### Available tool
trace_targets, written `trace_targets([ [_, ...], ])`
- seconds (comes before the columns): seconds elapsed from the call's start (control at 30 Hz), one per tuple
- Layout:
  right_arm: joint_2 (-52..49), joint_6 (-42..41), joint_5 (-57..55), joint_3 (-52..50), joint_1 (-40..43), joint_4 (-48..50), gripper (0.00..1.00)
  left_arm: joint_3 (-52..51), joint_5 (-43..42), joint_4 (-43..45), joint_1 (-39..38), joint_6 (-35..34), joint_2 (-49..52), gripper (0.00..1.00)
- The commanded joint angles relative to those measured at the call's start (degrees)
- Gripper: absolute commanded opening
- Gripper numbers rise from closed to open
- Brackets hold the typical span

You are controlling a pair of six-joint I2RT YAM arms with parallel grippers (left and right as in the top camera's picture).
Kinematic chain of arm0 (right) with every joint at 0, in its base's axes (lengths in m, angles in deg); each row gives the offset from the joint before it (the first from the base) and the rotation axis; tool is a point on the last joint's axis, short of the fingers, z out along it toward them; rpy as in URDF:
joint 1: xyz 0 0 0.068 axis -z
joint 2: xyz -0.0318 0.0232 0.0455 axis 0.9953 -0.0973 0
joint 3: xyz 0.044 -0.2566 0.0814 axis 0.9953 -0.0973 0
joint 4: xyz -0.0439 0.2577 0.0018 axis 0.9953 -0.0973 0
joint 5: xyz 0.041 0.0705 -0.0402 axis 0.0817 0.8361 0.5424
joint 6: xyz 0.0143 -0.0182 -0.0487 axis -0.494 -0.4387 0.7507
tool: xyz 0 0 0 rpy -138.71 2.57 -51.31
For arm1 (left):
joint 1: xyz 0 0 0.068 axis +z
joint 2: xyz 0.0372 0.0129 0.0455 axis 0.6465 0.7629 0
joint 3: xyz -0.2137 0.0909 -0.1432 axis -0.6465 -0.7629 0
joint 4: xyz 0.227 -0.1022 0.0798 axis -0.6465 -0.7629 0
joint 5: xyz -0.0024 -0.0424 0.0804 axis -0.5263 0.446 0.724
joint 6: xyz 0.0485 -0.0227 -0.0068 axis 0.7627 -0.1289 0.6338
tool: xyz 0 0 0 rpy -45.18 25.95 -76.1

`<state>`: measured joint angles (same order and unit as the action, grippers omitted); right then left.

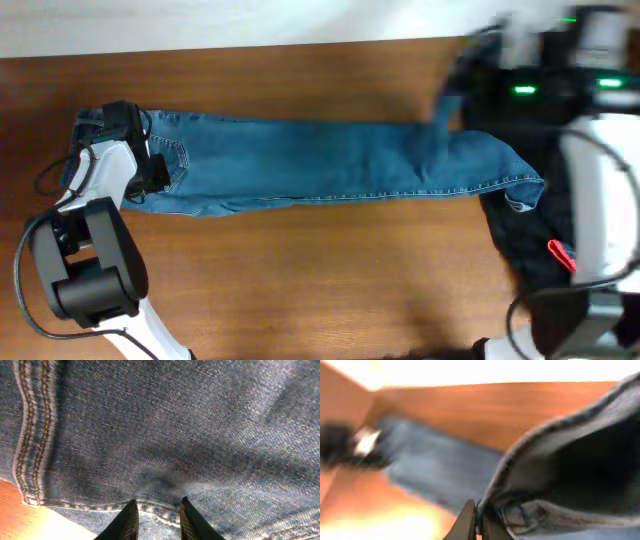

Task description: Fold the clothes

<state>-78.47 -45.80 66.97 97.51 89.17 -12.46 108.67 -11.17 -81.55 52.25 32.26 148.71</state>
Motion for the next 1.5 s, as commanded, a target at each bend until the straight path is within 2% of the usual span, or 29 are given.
trace_targets([
  [0.0, -1.99, 2.62, -0.24, 0.04, -14.34, 3.52, 0.04, 0.98, -0.79, -0.11, 0.0, -0.33, 0.72, 0.28],
  [0.17, -6.62, 2.6, -12.92, 0.04, -30.32, 10.71, 0.06, 0.98, -0.79, -0.09, 0.02, -0.35, 0.72, 0.28],
  [0.2, -7.34, 2.6, -14.99, 0.04, -31.8, 10.91, 0.16, 0.98, -0.76, -0.09, 0.02, -0.33, 0.72, 0.28],
  [0.23, -8.13, 2.43, -18.25, 0.04, -33.2, 10.84, 0.34, 0.98, -0.76, -0.11, 0.02, -0.33, 0.72, 0.28],
  [0.33, -8.55, -1.18, -25.35, 0.07, -32.85, 9.66, 0.39, 0.98, -0.79, -0.09, 0.02, -0.33, 0.72, 0.28],
  [0.4, -7.98, -2.08, -26.25, 0.11, -30.51, 8.07, 0.43, 0.98, -0.76, -0.04, 0.0, -0.33, 0.7, 0.28],
  [0.43, -7.1, -5.77, -26.97, 0.11, -25.44, 5.14, 0.44, 0.98, -0.76, -0.07, 0.02, -0.33, 0.72, 0.28],
  [0.5, -6.82, -7.87, -27.52, 0.11, -20.2, 1.03, 0.44, 0.98, -0.76, -0.07, 0.02, -0.33, 0.72, 0.28],
  [0.73, -7.02, -7.91, -31.36, -1.29, -0.04, -19.89, 0.46, 0.98, -0.79, -0.07, 0.02, -0.33, 0.72, 0.28],
  [0.83, -7.02, -7.96, -30.67, -4.39, 5.9, -21.0, 0.47, 0.98, -0.79, -0.07, 0.0, -0.35, 0.72, 0.28],
  [0.97, -7.04, -7.93, -27.32, -12.13, 11.69, -16.94, 0.48, 0.98, -0.79, -0.13, 0.0, -0.35, 0.72, 0.28],
  [1.07, -7.04, -7.93, -25.9, -20.9, 14.91, -8.39, 0.48, 0.98, -0.79, -0.13, 0.02, -0.35, 0.72, 0.28],
  [1.27, -7.06, -8.79, -26.05, -30.97, 15.91, 6.56, 0.49, 0.98, -0.79, -0.31, 0.0, -0.35, 0.72, 0.28],
  [1.47, -7.15, -15.28, -36.63, -35.69, 15.91, 15.93, 0.56, 0.98, -0.76, -0.79, 0.02, -0.33, 0.72, 0.28],
])
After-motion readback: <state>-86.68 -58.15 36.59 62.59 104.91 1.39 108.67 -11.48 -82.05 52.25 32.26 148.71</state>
